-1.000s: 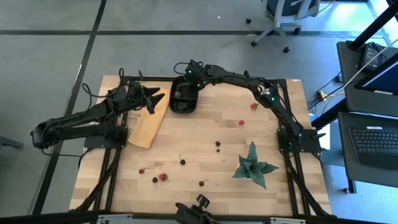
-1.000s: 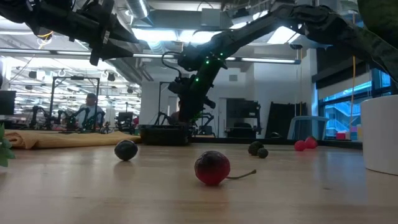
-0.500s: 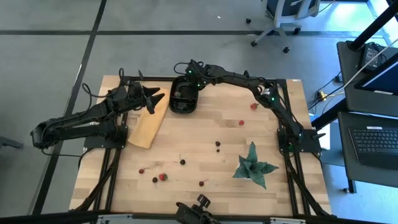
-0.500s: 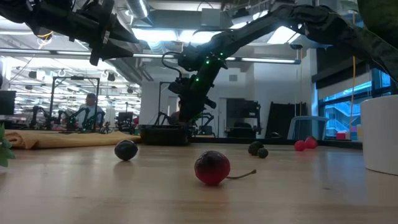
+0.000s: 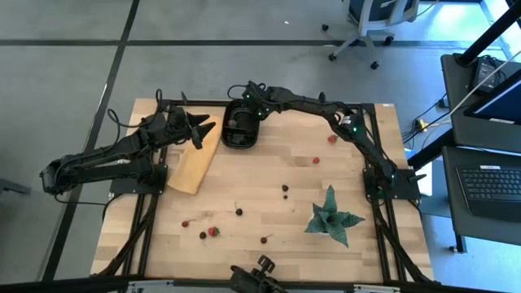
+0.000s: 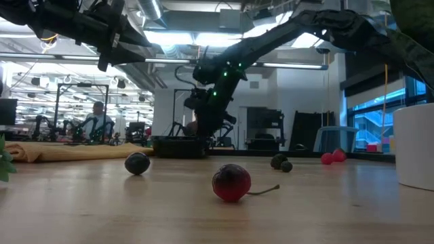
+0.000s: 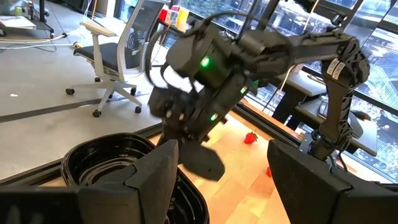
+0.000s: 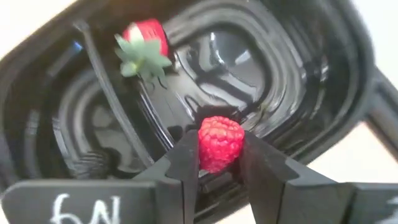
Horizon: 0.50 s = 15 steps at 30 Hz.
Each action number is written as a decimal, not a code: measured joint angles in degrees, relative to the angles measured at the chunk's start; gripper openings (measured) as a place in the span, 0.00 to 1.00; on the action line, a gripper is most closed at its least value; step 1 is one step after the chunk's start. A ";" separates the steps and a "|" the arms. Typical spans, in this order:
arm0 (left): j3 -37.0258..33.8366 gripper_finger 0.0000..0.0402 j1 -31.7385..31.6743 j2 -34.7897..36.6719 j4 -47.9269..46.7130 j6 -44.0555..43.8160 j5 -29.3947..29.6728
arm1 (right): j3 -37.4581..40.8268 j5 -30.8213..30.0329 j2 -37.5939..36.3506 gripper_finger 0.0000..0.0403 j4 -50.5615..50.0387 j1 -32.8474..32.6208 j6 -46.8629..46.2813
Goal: Pick and placing Produce into tupperware
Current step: Put the top red raspberry into the black bin
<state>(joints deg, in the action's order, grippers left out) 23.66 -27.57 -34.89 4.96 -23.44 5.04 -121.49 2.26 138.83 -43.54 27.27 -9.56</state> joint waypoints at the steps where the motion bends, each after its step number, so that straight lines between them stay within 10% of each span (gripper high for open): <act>1: 0.00 0.60 0.01 0.00 -0.01 0.00 0.00 | 0.03 -0.02 0.52 0.27 -0.23 -0.07 0.73; 15: 0.00 0.60 0.00 0.02 0.01 -0.01 0.00 | 0.02 -0.59 0.56 0.27 -0.62 -0.28 1.07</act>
<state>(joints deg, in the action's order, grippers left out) 23.66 -27.57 -34.87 4.97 -23.45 5.04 -121.47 1.67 139.39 -44.16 26.98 -8.49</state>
